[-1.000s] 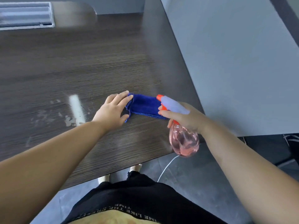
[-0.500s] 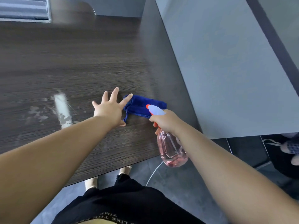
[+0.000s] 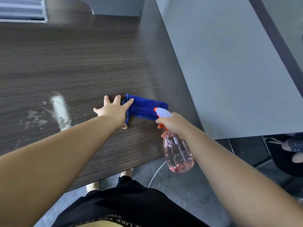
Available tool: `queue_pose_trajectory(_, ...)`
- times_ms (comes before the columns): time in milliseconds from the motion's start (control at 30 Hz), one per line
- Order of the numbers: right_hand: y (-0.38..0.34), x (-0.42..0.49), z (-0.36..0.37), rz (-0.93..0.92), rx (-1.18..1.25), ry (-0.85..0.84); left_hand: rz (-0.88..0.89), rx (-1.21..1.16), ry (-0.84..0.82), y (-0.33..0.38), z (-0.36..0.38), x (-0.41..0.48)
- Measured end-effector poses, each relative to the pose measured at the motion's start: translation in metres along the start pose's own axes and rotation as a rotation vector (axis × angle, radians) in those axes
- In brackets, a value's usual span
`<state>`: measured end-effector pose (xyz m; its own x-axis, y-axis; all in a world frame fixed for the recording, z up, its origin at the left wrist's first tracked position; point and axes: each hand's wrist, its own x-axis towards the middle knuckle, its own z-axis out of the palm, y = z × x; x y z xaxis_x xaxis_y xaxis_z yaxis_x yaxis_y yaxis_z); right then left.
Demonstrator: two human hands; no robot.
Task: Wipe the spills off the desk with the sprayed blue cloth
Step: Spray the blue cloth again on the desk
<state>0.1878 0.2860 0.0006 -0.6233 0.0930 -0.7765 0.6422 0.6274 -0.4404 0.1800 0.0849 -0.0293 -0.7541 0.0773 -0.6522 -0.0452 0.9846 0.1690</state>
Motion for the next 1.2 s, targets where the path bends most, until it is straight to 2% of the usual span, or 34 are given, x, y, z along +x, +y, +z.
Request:
queue_pose_trajectory(333, 0.019, 0.005, -0.018, 0.034, 0.056, 0.022, -0.017, -0.021, -0.019, 0.003, -0.005, 0.001)
queue_pose_trajectory(533, 0.004, -0.002, -0.013, -0.001, -0.020, -0.045, -0.017, -0.015, -0.020, 0.003, -0.005, 0.001)
queue_pose_trajectory(700, -0.009, 0.001, 0.003, -0.012, 0.040, -0.045, -0.022, -0.005, -0.027, 0.004, -0.006, 0.001)
queue_pose_trajectory(967, -0.015, 0.004, 0.005, -0.038, -0.040, -0.077, -0.021, 0.052, -0.063, 0.003, -0.008, 0.002)
queue_pose_trajectory(1200, 0.002, 0.006, -0.013, 0.021, 0.023, 0.018, -0.019, 0.069, -0.070, 0.004, -0.008, 0.002)
